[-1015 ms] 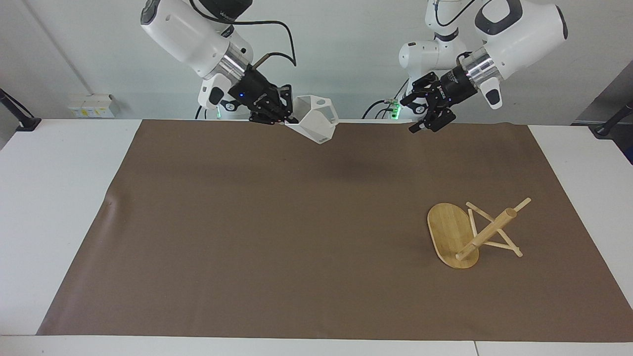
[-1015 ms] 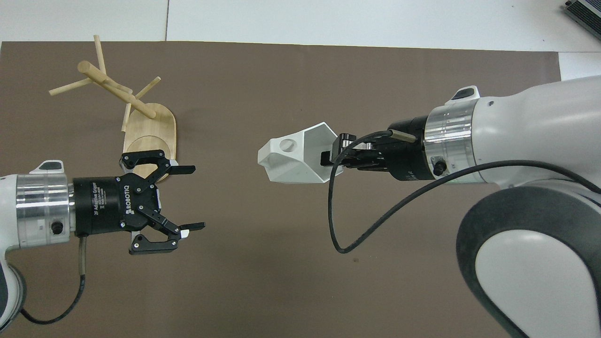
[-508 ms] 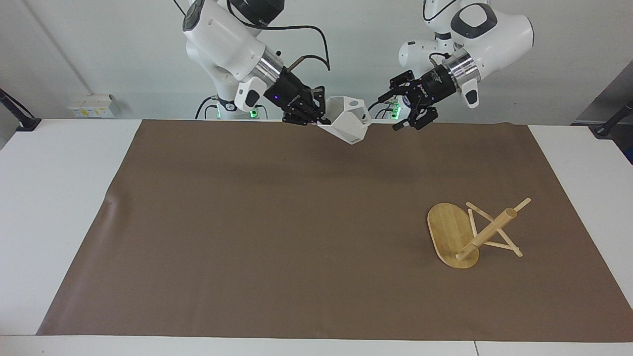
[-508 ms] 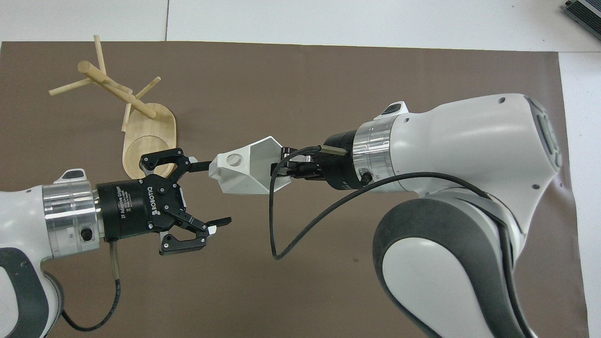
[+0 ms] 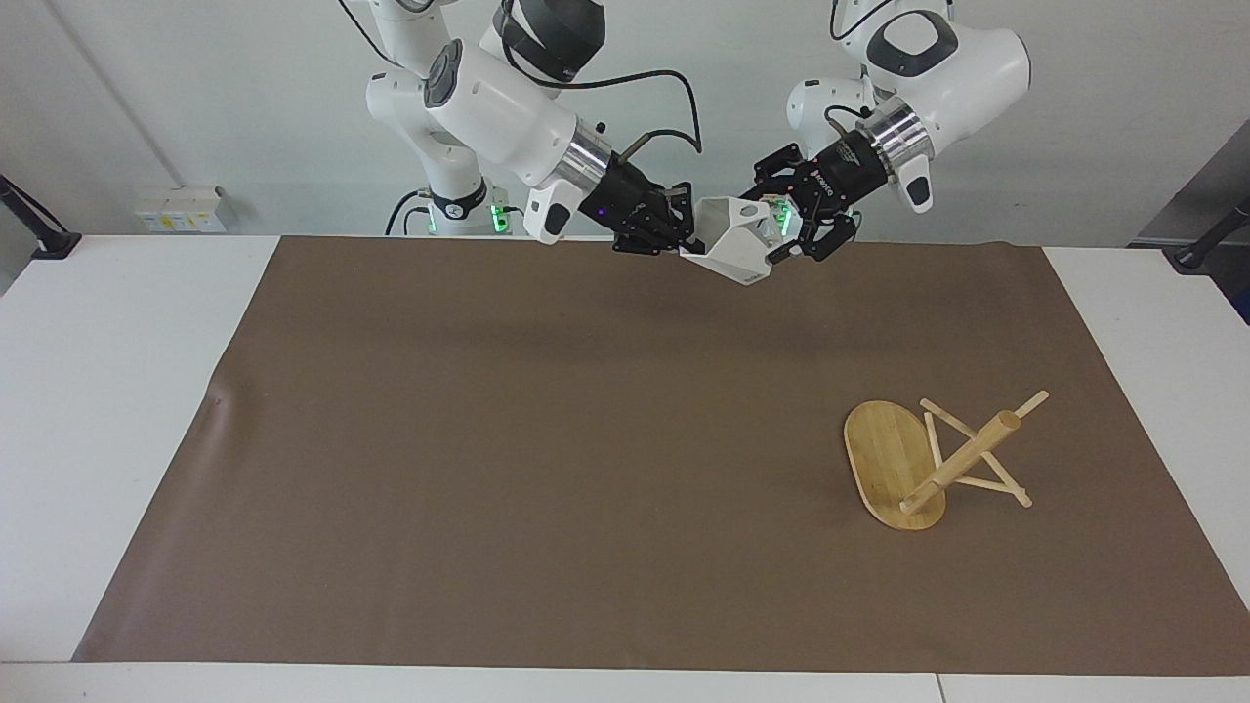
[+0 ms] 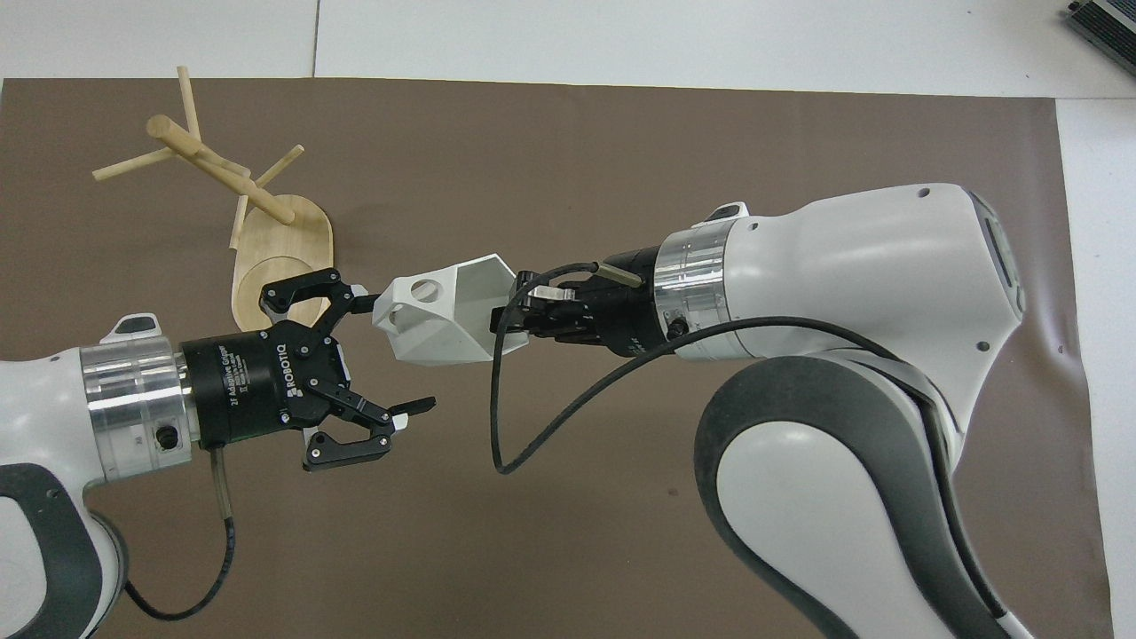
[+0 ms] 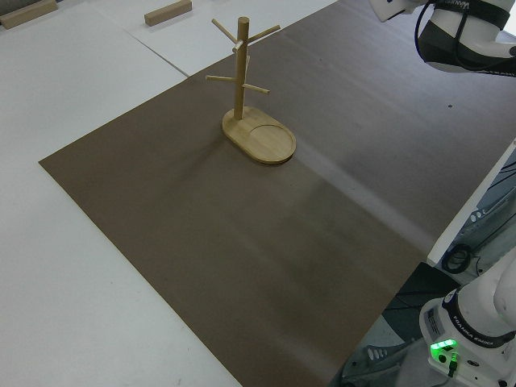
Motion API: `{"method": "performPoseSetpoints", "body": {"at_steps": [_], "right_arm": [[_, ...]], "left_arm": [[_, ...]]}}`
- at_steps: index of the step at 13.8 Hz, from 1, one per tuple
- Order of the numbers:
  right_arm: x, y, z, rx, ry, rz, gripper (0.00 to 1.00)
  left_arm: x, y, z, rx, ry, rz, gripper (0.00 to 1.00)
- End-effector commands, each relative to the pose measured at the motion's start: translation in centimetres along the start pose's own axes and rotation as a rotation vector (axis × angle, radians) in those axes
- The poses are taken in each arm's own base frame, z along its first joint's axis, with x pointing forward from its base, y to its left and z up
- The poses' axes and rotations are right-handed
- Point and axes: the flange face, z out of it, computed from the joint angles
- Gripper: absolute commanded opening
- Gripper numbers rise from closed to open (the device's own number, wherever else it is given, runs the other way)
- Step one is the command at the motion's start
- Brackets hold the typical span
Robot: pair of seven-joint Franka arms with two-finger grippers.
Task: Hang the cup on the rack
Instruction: 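Bring the cup to the open left gripper and align its handle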
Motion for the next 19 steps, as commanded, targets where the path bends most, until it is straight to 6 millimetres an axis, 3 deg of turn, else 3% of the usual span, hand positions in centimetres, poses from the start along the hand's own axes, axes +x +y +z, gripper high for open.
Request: {"method": "performPoseSetpoints", "body": {"at_steps": [1,10,19], "right_arm": [[0.4,-0.6,-0.6,0.052,0.015,0.036,0.0],[0.7,-0.3,-1.2,0.063,-0.02,0.053,0.0],[0.7,-0.3,-1.3,0.063,-0.017,0.053,0.0]], "left_arm": [[1.5,1.0,-0.2,0.003,-0.007,-0.019,1.0],[0.0,2.6,0.8,0.041,-0.009,0.034,1.0],[-0.3,2.5,2.0,0.069,0.001,0.066,1.0]]}}
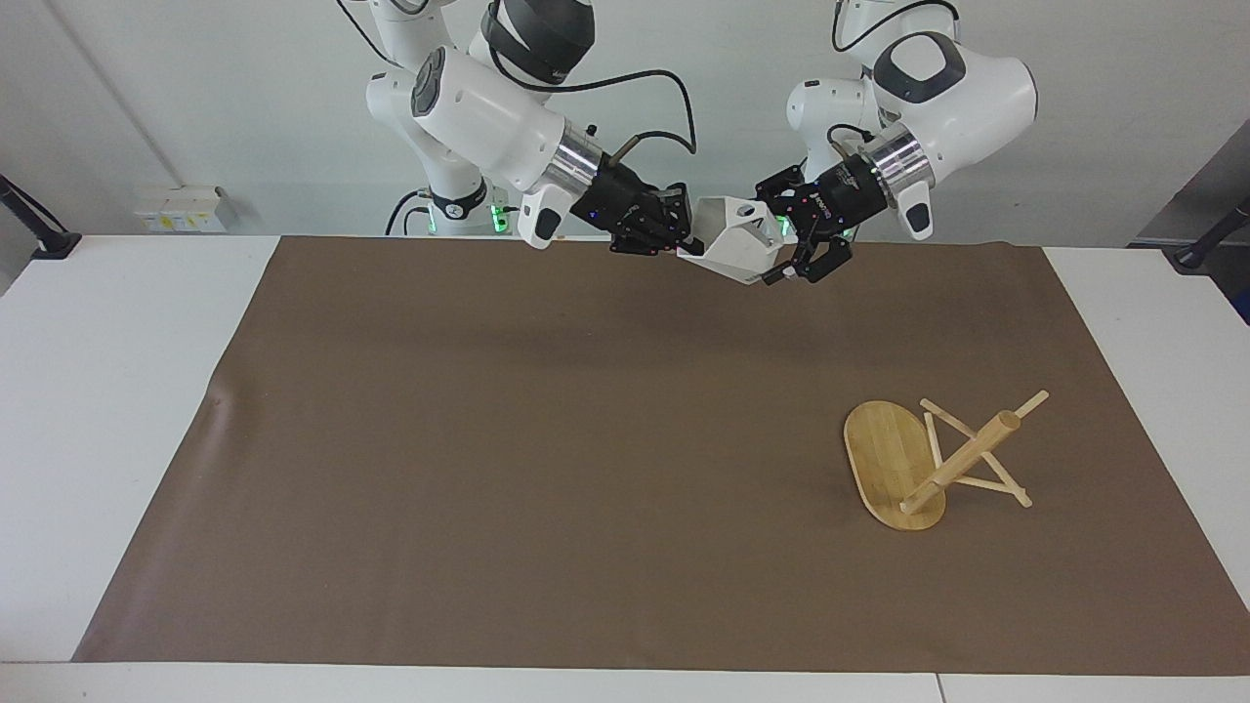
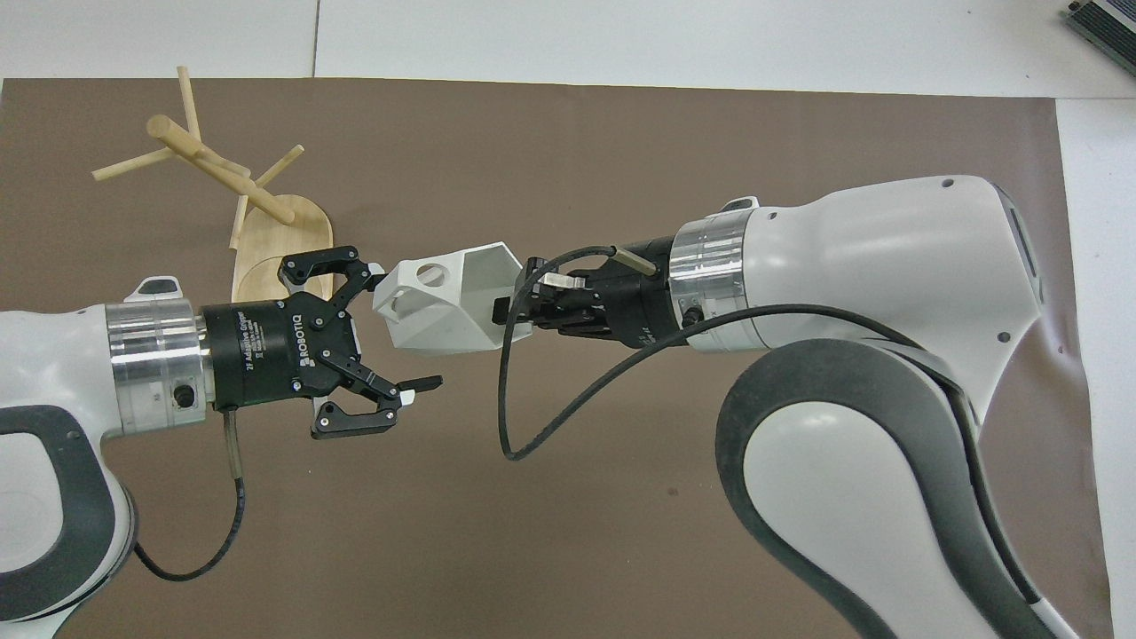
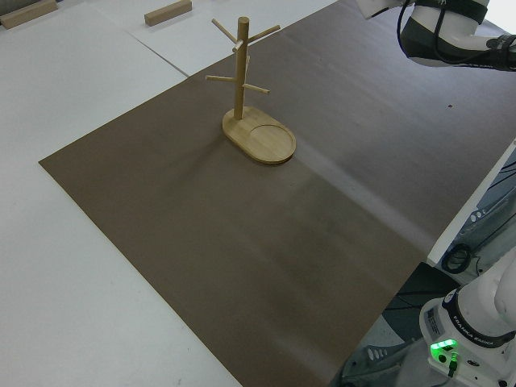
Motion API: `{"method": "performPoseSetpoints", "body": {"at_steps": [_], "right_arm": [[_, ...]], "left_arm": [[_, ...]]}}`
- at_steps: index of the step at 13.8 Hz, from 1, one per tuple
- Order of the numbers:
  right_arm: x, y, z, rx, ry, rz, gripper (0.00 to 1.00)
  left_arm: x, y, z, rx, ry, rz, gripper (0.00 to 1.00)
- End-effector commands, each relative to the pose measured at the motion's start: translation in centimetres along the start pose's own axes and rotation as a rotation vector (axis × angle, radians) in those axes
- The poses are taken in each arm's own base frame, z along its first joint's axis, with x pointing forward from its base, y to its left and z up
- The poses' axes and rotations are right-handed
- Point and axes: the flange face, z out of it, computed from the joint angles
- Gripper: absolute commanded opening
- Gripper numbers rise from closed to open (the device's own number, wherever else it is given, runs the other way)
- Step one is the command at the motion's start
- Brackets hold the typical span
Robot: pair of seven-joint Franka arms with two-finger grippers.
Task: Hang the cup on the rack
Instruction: 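Bring the cup to the open left gripper and align its handle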
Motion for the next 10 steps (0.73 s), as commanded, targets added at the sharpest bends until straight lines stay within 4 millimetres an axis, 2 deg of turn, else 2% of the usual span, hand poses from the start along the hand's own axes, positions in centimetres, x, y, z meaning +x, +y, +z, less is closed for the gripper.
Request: {"method": "performPoseSetpoints", "body": {"at_steps": [1,2,4,5,9,10], "right_arm": [[0.18,-0.4,-0.56,0.026,-0.015,0.025,0.0],[0.18,-0.4,-0.56,0.026,-0.015,0.025,0.0],[0.15,-0.46,-0.63,0.026,-0.012,0.023,0.0],[0.15,-0.46,-0.63,0.026,-0.012,0.023,0.0],[0.15,-0.45,-0.63,0.025,-0.012,0.02,0.0],[0.15,-0.5,-0.6,0.025,-0.008,0.013,0.18]], "left_arm": [[-0.52,0.1,0.55,0.021,-0.002,0.025,0.85],[-0.66,0.1,0.5,0.021,-0.004,0.029,0.52],[-1.0,0.06,0.61,0.023,-0.006,0.061,0.07],[-0.99,-0.07,0.77,0.03,-0.006,0.087,0.0],[-0.73,-0.2,0.83,0.036,-0.008,0.102,0.0],[-0.7,-0.26,0.81,0.041,-0.01,0.086,0.0]]}}
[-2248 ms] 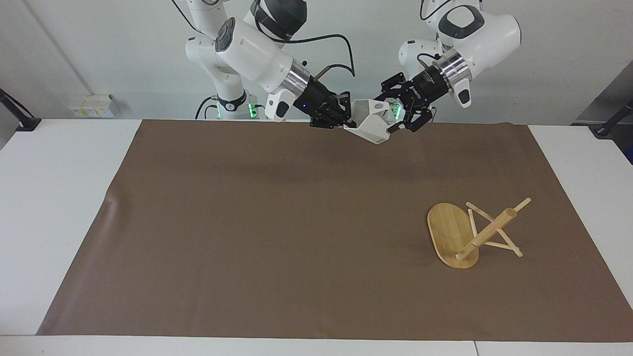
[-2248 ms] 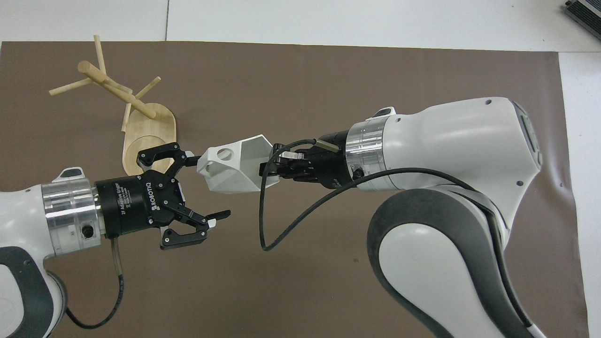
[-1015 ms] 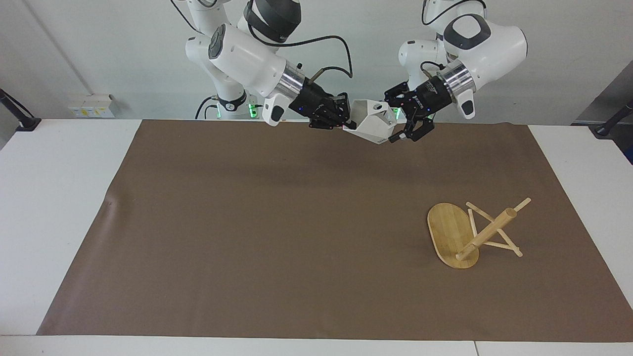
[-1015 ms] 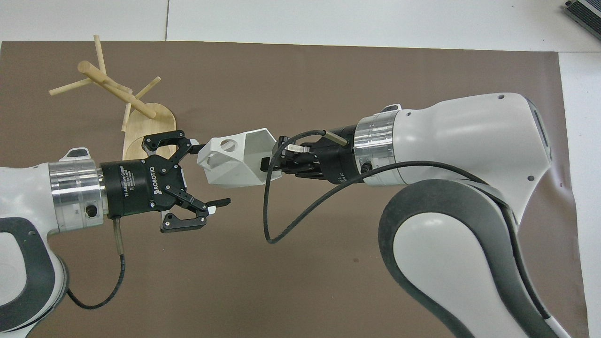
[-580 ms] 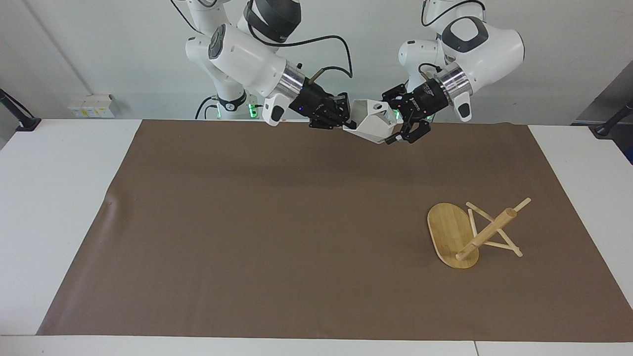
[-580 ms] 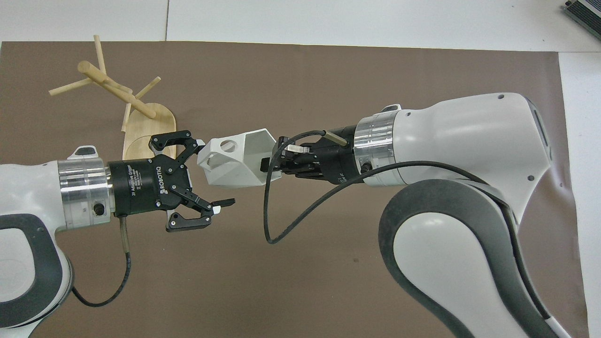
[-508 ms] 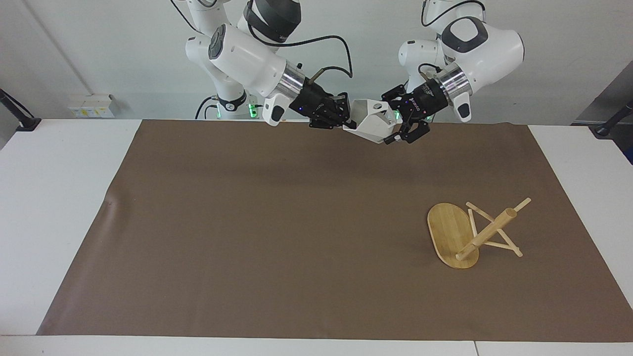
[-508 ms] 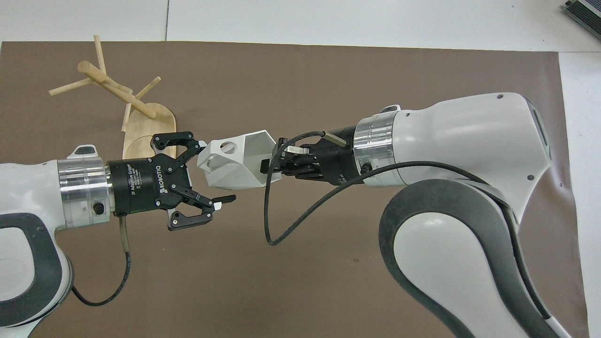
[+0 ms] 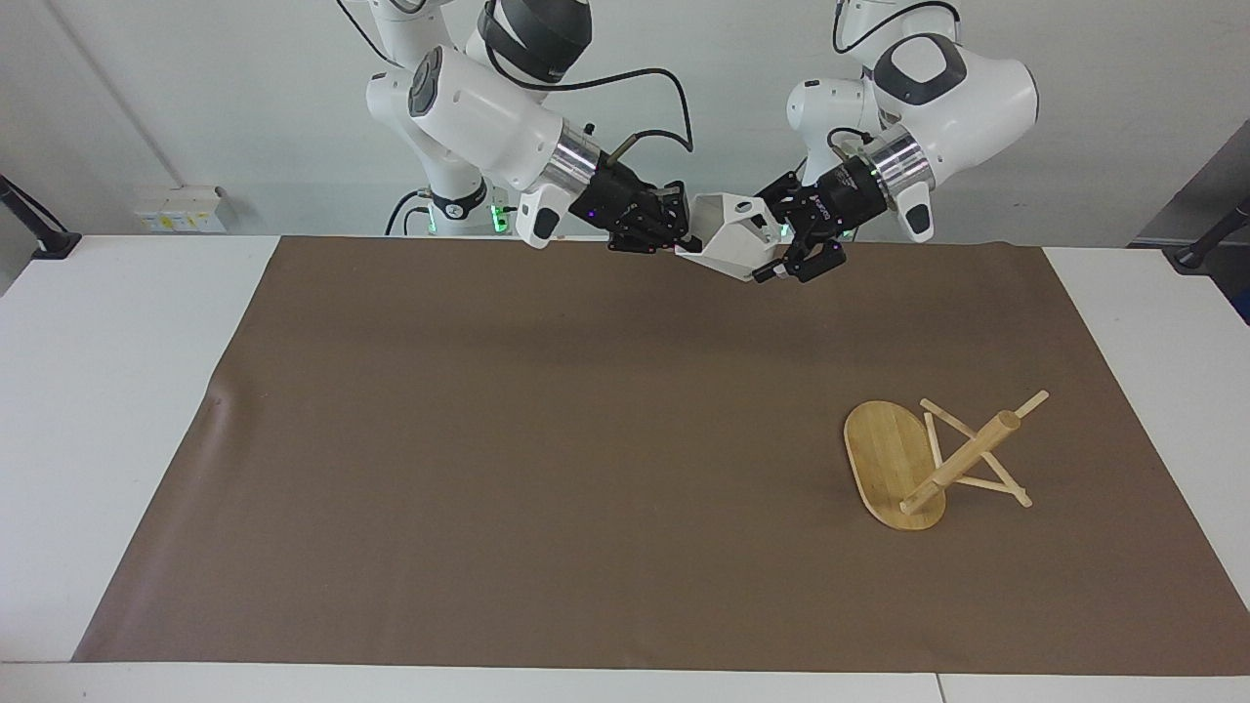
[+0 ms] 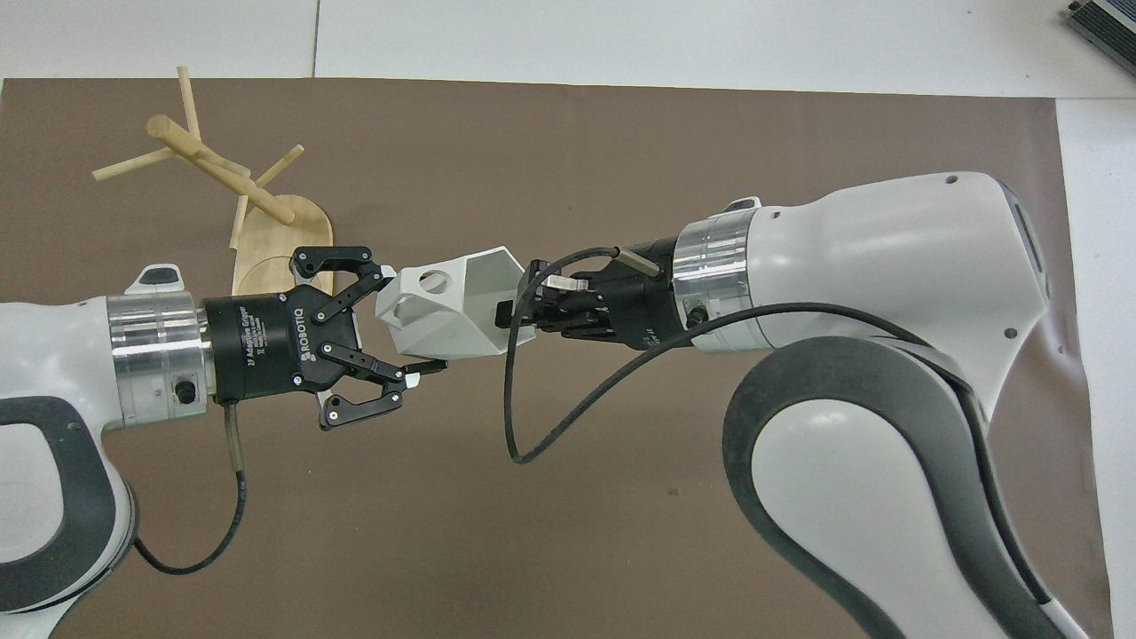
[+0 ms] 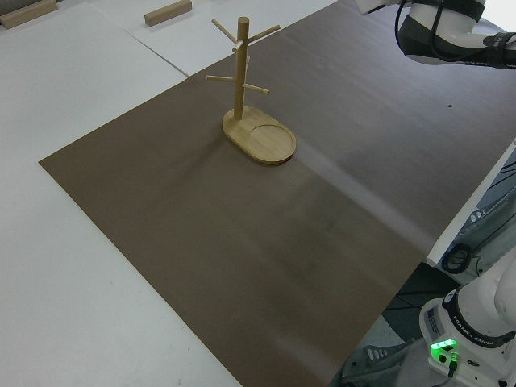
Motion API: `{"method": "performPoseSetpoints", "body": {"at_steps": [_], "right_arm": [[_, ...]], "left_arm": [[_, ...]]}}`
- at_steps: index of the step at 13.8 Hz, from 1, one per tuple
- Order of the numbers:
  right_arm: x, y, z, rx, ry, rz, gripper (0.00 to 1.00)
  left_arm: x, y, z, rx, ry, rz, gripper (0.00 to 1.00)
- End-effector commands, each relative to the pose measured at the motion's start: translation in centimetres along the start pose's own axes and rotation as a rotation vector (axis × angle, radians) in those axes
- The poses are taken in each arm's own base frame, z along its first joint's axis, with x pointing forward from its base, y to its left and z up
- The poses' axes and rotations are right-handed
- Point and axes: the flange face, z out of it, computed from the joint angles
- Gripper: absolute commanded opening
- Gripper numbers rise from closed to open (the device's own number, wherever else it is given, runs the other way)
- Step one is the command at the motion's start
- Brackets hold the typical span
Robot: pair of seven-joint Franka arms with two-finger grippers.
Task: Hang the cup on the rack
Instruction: 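Bring the cup to the open left gripper and align its handle, then close the left gripper on the cup while the right gripper releases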
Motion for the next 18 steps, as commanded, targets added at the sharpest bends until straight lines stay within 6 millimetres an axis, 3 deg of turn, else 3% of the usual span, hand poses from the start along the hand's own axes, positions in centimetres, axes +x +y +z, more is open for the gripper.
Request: {"method": "performPoseSetpoints", "body": {"at_steps": [1,2,3,13,16,18], "right_arm": [[0.2,-0.6,-0.5,0.027,0.011,0.003,0.48],[0.0,-0.8,-0.5,0.02,0.021,-0.041,0.93],[-0.1,-0.8,-0.5,0.018,0.025,-0.105,1.0],[0.2,-0.6,-0.9,0.017,0.033,-0.142,1.0],[0.1,-0.6,-2.1,-0.023,0.066,-0.163,1.0],[0.8,0.4,-2.9,-0.142,0.109,-0.222,1.0]], "left_arm": [[-0.5,-0.7,0.7,0.04,-0.01,0.011,0.0],[-0.5,-0.7,0.7,0.04,-0.009,-0.002,0.0],[-0.5,-0.8,0.8,0.041,-0.007,-0.003,0.0],[1.2,-0.8,0.2,0.07,0.094,-0.055,0.0],[2.8,0.0,-1.4,0.077,0.161,-0.054,0.0],[4.4,0.5,-2.8,0.052,0.173,-0.103,0.0]]}}
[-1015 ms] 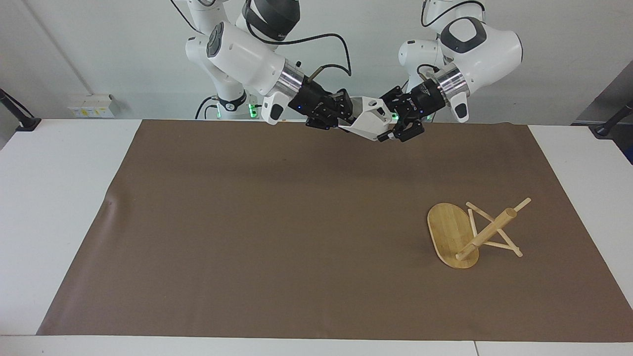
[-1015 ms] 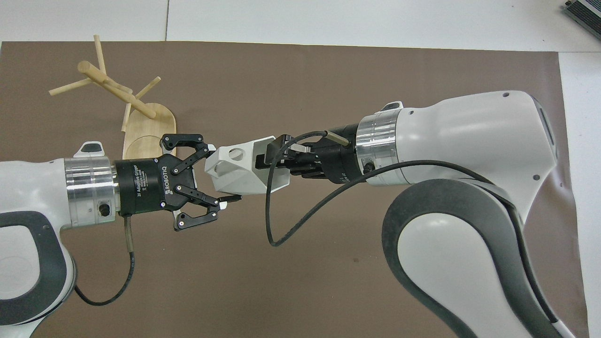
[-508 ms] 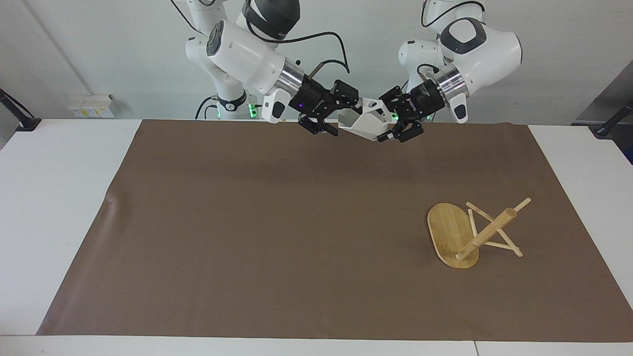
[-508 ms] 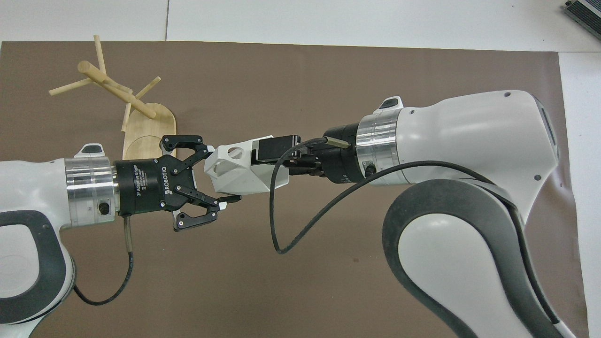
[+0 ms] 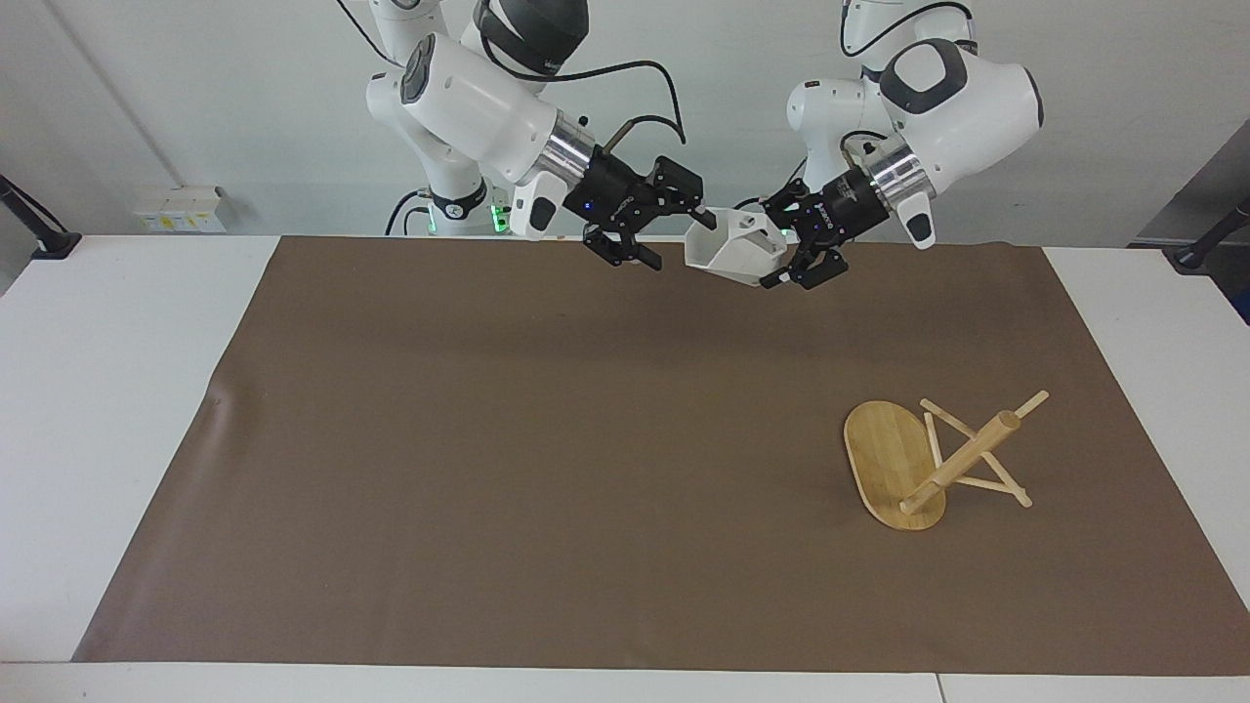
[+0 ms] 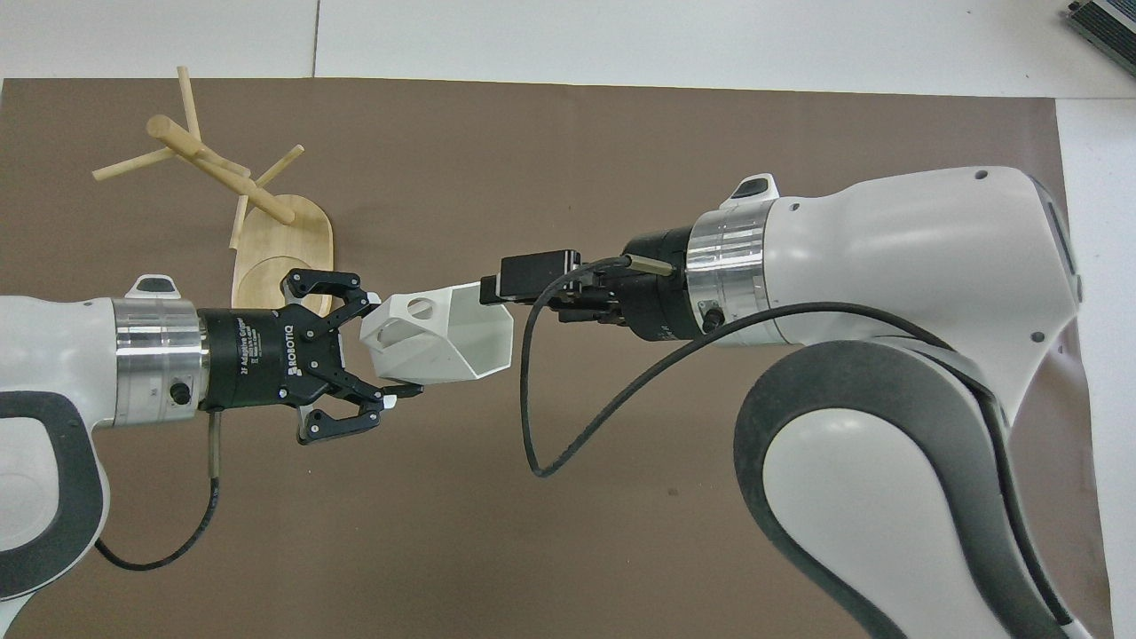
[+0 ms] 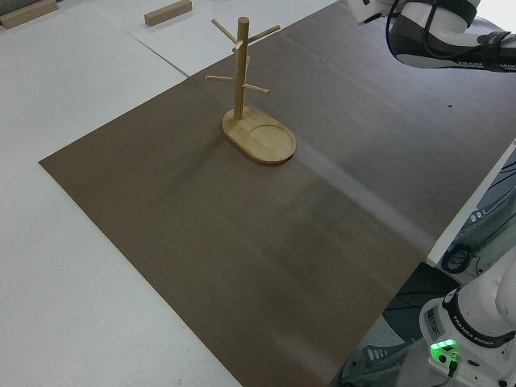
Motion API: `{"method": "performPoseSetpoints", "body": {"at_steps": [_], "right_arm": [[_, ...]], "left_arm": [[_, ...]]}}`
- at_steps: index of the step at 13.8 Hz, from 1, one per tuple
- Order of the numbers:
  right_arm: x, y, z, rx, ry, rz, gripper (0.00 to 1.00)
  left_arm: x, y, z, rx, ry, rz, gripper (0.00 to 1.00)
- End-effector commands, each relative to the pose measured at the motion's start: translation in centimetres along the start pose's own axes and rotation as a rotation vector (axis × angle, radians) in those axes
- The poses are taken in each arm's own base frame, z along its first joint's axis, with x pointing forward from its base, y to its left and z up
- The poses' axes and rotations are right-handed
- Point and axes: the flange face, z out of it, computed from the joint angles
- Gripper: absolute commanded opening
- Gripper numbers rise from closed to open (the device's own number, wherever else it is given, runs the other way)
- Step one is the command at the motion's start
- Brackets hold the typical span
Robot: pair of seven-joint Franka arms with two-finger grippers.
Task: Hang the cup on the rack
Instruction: 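Carry the cup to the mug tree while the right gripper withdraws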
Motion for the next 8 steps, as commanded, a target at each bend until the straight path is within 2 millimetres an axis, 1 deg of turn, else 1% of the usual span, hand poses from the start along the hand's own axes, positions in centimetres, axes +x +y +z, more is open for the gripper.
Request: {"method": "performPoseSetpoints", "body": {"at_steps": [1,3,5,6,8], "right_arm": [[0.8,1.7,-1.8,-0.143,0.058,-0.074,1.0],[2.3,4.5,-3.8,-0.256,0.095,-0.096,1.0],[3.8,7.4,-6.1,-0.365,0.134,-0.105,1.0],[4.4,8.5,-7.0,-0.419,0.151,-0.113,1.0],[5.1,10.6,-8.5,-0.505,0.165,-0.131,1.0]], "left_arm": [[2.3,0.6,-2.3,-0.028,0.045,-0.08,0.0],[3.6,0.9,-2.4,-0.06,0.111,-0.161,0.0],[5.0,1.4,-2.8,-0.113,0.149,-0.196,0.0],[6.0,1.9,-3.7,-0.158,0.148,-0.214,0.0],[7.3,2.7,-4.4,-0.222,0.144,-0.268,0.0]]}}
